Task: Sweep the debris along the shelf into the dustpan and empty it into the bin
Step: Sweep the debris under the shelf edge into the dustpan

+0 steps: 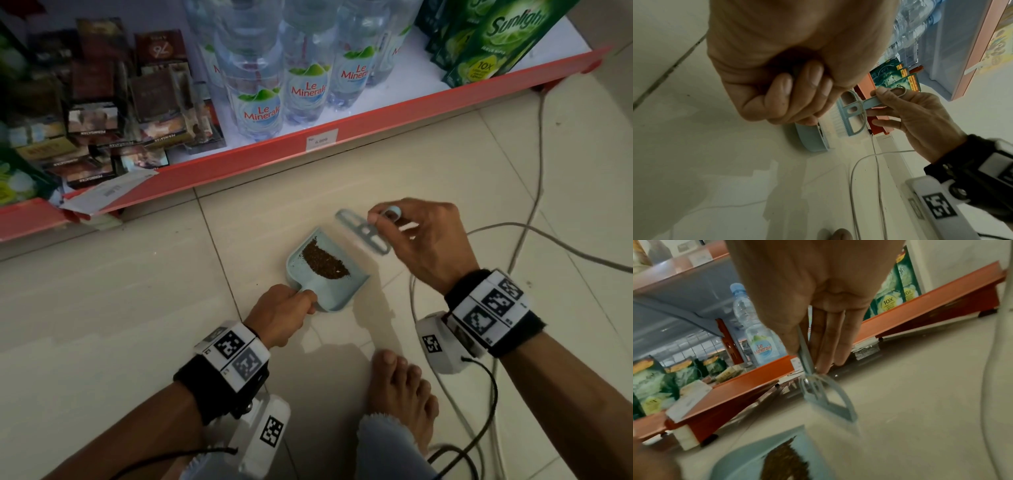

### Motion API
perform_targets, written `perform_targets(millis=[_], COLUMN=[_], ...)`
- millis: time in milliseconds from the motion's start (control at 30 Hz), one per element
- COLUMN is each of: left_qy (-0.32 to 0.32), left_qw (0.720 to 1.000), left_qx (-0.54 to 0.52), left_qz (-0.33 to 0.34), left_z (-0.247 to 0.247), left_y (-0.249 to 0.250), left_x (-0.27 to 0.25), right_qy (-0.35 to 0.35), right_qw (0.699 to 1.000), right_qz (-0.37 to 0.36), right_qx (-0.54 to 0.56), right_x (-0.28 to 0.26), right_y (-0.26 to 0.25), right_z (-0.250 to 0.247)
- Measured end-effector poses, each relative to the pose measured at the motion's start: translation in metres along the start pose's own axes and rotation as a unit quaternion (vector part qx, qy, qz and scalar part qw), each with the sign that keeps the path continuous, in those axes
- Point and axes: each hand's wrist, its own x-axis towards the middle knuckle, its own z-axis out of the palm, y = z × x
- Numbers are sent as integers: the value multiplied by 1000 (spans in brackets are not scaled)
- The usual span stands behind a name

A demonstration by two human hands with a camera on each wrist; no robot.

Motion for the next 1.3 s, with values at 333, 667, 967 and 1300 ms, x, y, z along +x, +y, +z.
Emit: perform_targets(millis=[333, 667, 967, 1300], left_qy=[4, 2, -8, -11], left_qw=[1000, 1000, 1000, 1000], left_qx=[-4, -8, -13, -6], left_qz=[-6, -17, -8, -12], left_z=[-1, -2, -5, -6], left_y=[1, -2, -3, -2], left_x=[-2, 0, -4, -4], right_qy=[-136, -49, -45, -58], right_qw=[977, 995, 999, 998], right_qz=[-49, -19, -23, 15], right_qx=[-155, -81, 10, 15], right_x=[24, 8, -4, -16], right_y=[12, 10, -6, -9], right_z=[4, -4, 11, 19])
